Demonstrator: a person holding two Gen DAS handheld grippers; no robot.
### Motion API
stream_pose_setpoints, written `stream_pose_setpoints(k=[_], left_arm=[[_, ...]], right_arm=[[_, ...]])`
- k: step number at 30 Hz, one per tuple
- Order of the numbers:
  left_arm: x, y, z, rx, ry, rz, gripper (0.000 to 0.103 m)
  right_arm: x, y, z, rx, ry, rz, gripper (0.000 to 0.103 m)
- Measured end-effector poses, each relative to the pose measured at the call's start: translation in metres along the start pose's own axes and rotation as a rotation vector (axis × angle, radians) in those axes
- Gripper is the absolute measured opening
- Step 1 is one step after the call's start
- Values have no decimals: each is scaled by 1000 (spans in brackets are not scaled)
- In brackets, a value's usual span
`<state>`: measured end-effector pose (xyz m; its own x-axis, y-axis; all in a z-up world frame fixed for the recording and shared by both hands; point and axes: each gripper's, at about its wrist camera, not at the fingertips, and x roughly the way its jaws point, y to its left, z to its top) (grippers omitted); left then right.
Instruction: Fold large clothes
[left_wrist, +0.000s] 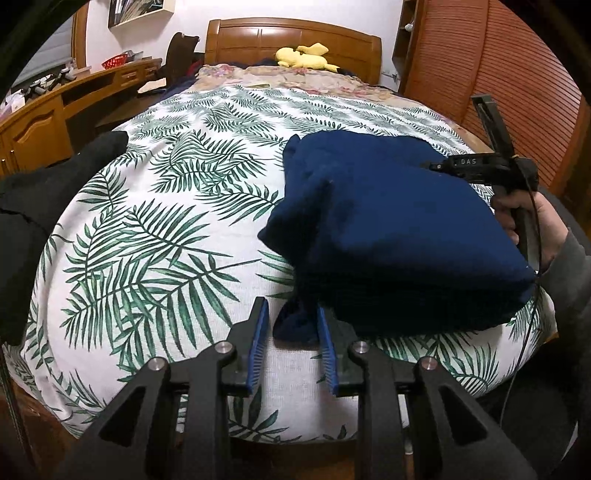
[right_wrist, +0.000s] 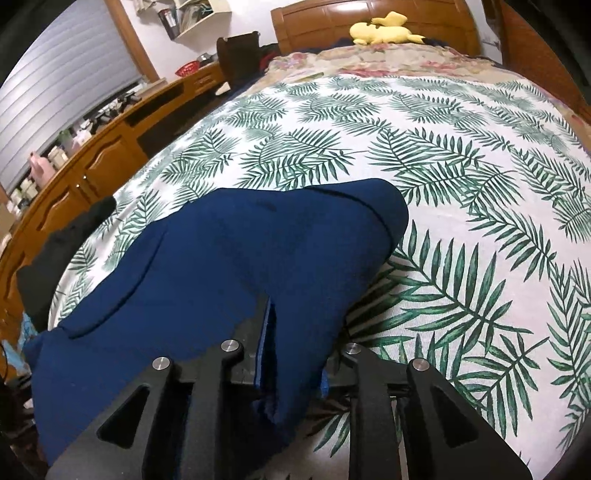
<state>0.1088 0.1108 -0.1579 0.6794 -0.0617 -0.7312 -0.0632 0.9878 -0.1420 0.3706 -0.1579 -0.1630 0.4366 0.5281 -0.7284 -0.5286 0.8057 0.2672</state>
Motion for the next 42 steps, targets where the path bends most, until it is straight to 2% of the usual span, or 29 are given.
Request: stream_pose_setpoints(k=[3, 11, 18, 19, 22, 24, 25, 26, 30, 36, 42], left_arm=[[-4, -1, 0, -11, -9, -23, 25], [12, 0, 0, -10, 16, -9, 28], [13, -5, -2, 5, -1, 19, 29], [14, -5, -2, 9, -1, 19, 29], [12, -3, -2, 8, -3, -1, 25], [10, -1, -3, 9, -13, -22, 16], [7, 0, -4, 10, -20, -36, 8], [5, 0, -4, 10, -26, -42, 6], [-6, -6, -4, 28, -73, -25, 4], [-26, 0, 3, 23, -138, -64, 4], [-56, 32, 13, 11, -221, -56, 4]], right_arm=[[2, -1, 0, 4, 2, -1, 21], [5, -2, 0, 23, -1, 1, 23], [5, -5, -2, 27, -3, 18, 24], [4, -4, -2, 24, -6, 17, 22], [-3, 0, 2, 31, -53, 23, 16], [-7, 7, 5, 18, -83, 12, 15], [-8, 9, 6, 16, -92, 9, 14], [-10, 12, 7, 19, -109, 12, 13], [-18, 19, 15, 18, -162, 35, 11], [-38, 37, 22, -22, -240, 52, 10], [-57, 90, 31, -155, -305, 33, 9]])
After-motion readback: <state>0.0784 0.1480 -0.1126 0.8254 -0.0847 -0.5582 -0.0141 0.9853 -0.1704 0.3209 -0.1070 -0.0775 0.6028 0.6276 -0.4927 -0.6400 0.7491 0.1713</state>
